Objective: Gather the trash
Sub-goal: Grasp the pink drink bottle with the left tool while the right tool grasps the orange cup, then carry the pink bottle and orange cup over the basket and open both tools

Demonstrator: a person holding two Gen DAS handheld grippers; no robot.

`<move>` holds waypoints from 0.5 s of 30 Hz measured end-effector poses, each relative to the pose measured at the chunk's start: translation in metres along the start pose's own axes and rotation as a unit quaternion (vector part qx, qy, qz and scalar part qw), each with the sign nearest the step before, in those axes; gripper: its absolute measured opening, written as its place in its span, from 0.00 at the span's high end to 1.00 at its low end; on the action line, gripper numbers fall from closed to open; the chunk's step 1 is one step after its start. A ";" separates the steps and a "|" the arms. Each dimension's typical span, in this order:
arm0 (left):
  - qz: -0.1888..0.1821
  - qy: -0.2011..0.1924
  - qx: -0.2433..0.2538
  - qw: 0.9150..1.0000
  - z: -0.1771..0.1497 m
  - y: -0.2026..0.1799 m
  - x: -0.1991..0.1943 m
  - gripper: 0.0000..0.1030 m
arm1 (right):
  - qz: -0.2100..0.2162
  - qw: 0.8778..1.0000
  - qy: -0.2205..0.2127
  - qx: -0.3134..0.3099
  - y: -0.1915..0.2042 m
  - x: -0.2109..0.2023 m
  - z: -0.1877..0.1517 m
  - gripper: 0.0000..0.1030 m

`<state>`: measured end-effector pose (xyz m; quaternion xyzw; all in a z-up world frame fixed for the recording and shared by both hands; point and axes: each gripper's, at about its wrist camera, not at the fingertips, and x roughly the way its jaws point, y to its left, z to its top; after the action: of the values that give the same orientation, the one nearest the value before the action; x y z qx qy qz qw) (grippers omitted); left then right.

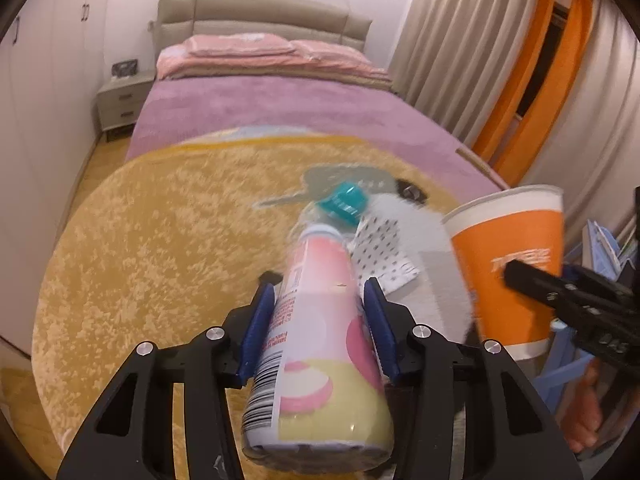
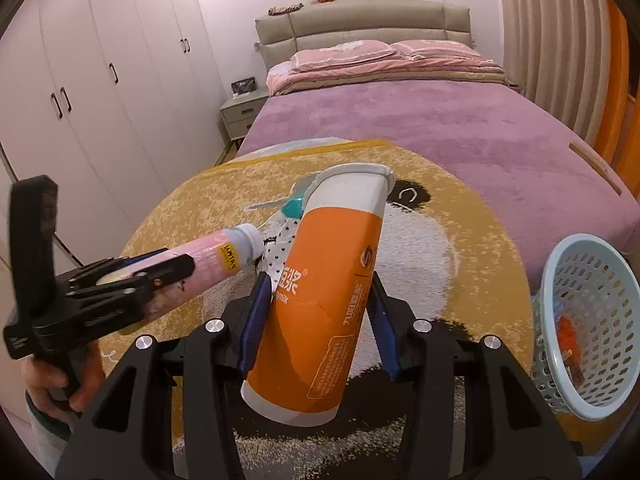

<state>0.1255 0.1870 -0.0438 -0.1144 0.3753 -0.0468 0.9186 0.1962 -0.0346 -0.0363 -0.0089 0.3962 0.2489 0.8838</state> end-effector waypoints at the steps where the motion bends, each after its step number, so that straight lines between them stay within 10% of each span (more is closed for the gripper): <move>1: -0.004 -0.005 0.001 1.000 0.001 -0.004 -0.002 0.56 | 0.000 1.000 -0.003 0.003 -0.003 -0.002 0.000 0.57; 15: -0.055 -0.053 0.071 0.995 0.022 -0.097 -0.021 0.56 | -0.029 0.996 -0.054 0.064 -0.075 -0.052 -0.003 0.57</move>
<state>0.1258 0.1004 0.0091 -0.0720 0.3150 -0.1178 0.9390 0.1986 -0.1235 -0.0153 0.0502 0.3623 0.1974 0.9095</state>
